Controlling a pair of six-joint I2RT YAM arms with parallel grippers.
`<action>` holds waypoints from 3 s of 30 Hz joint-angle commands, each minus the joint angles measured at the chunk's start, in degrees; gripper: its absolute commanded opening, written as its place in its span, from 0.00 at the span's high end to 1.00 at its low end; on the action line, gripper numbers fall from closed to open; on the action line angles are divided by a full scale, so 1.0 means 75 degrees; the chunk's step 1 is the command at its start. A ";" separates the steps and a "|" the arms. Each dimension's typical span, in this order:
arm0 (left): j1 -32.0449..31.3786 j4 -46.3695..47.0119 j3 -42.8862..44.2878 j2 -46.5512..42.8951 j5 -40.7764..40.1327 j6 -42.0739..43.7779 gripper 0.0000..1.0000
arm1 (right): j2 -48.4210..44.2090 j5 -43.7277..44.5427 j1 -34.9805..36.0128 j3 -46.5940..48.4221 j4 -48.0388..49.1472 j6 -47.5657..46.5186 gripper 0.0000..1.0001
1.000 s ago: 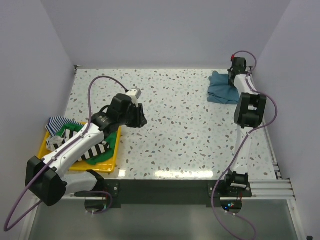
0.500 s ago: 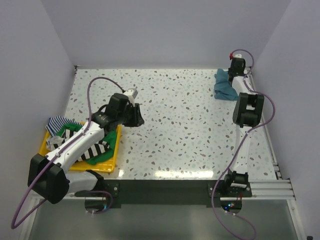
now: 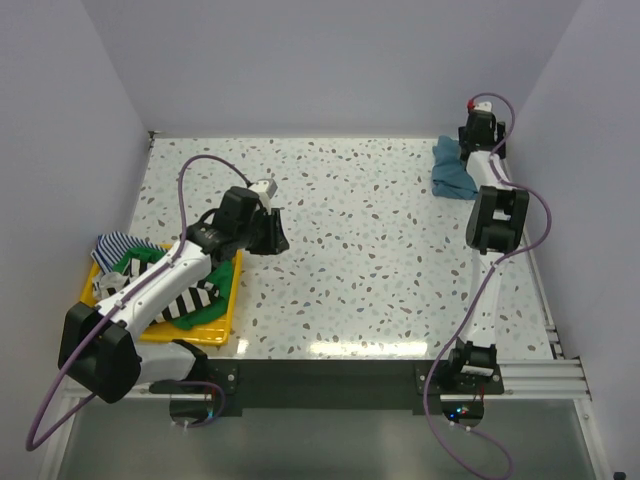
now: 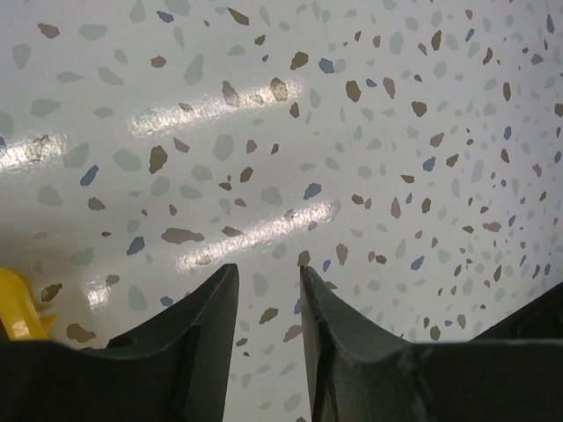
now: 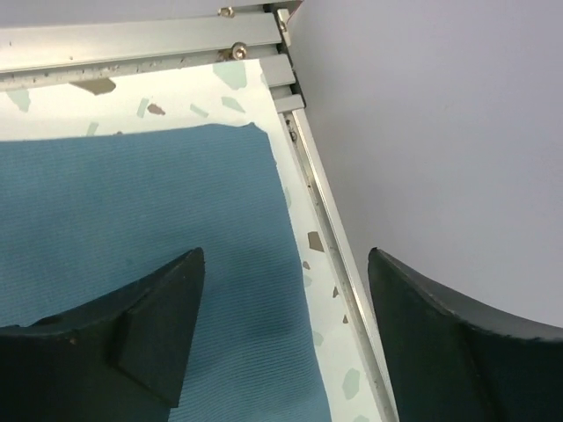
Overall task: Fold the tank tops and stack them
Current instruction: Neatly place the folded tank top to the corner, then grab the tank top from the pile
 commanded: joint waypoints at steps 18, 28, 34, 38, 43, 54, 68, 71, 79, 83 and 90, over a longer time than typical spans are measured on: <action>0.0207 0.0555 -0.0028 -0.0328 0.0376 -0.0032 0.60 | -0.3574 0.0502 0.0842 -0.4256 0.1996 0.2208 0.13; 0.0313 0.0484 -0.0016 -0.0691 0.0106 -0.0383 0.57 | -0.5648 0.0152 0.1204 -0.6366 0.1423 0.3662 0.12; 0.0313 0.0449 0.0007 -0.0738 -0.0034 -0.0700 0.56 | -0.7100 -0.0515 0.1381 -0.7631 0.0685 0.4892 0.11; 0.0324 0.0216 -0.0016 -0.0832 -0.0315 -0.0864 0.56 | -0.8003 -0.0962 0.1954 -0.8824 0.0403 0.5653 0.11; 0.0394 -0.0054 -0.0238 -0.1089 -0.0936 -0.1191 0.55 | -0.9104 -0.1370 0.3629 -0.9822 0.0109 0.6123 0.12; 0.2369 -0.2199 -0.0613 -0.1594 -0.4230 -0.3267 0.51 | -0.8663 -0.1185 0.7625 -0.9731 -0.0676 0.7084 0.12; 0.3570 -0.3850 -0.0954 -0.1628 -0.5623 -0.4695 0.36 | -0.7981 -0.1747 0.7932 -0.9824 -0.0207 0.6921 0.12; 0.3606 -0.4389 -0.0953 -0.1863 -0.5624 -0.5012 0.35 | -0.8005 -0.1864 0.7932 -0.9918 -0.0137 0.6827 0.12; 0.3653 -0.4953 -0.1329 -0.2309 -0.5648 -0.5786 0.33 | -0.7993 -0.1981 0.7932 -1.0047 -0.0031 0.6628 0.12; 0.3734 -0.4778 -0.1457 -0.2251 -0.5625 -0.5939 0.32 | -0.7923 -0.2052 0.7932 -1.0024 0.0016 0.6628 0.12; 0.3746 -0.4262 -0.1726 -0.1688 -0.5343 -0.5869 0.36 | -0.7923 -0.2064 0.7921 -1.0082 0.0086 0.6686 0.12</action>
